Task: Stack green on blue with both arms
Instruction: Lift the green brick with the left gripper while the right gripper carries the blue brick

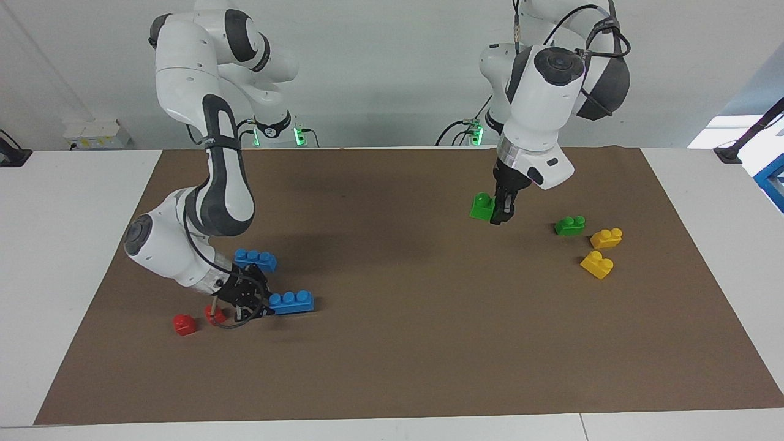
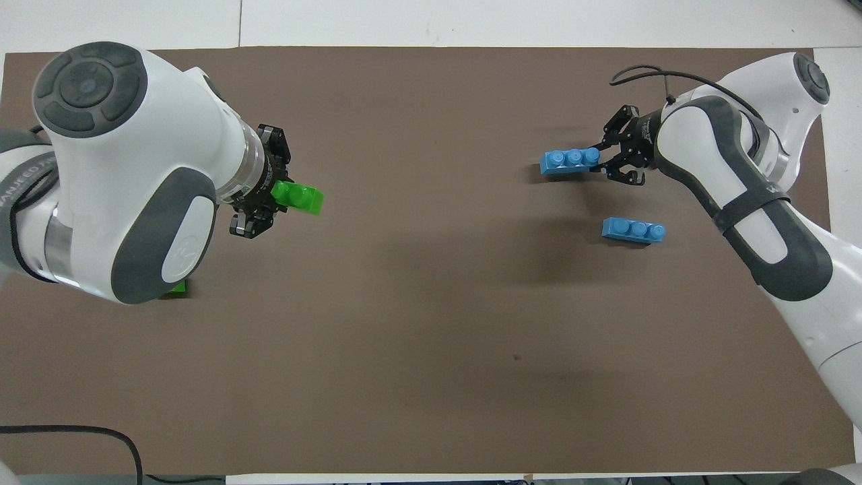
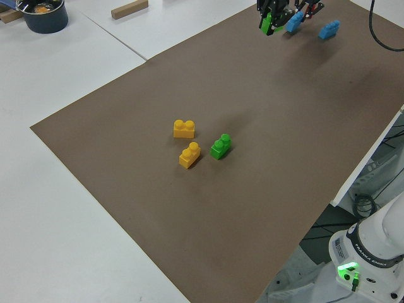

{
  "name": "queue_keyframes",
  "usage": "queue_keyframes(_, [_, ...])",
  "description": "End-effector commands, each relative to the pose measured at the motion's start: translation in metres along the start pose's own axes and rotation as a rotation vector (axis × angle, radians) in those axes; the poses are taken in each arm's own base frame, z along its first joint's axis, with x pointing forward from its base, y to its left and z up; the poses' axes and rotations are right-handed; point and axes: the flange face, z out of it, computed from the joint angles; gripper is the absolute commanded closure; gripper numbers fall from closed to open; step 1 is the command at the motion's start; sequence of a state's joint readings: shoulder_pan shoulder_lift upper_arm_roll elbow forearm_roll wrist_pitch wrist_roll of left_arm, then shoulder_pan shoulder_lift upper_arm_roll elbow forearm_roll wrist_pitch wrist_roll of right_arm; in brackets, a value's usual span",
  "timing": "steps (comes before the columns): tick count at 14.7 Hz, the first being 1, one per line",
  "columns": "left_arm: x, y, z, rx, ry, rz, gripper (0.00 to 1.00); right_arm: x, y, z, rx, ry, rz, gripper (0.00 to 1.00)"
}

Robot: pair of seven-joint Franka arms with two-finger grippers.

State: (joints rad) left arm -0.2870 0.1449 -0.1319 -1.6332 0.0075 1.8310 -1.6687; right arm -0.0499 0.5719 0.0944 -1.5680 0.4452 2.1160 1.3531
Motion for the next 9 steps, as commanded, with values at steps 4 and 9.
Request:
queue_keyframes(4, [-0.004,-0.005,-0.007,0.004,-0.001,-0.073,1.00,-0.138,0.017,-0.012,-0.003,-0.024,0.003,1.00])
queue_keyframes(9, [-0.013,-0.003,-0.009,-0.007,-0.004,-0.122,1.00,-0.236,0.052,0.021,-0.048,-0.040,0.004,1.00])
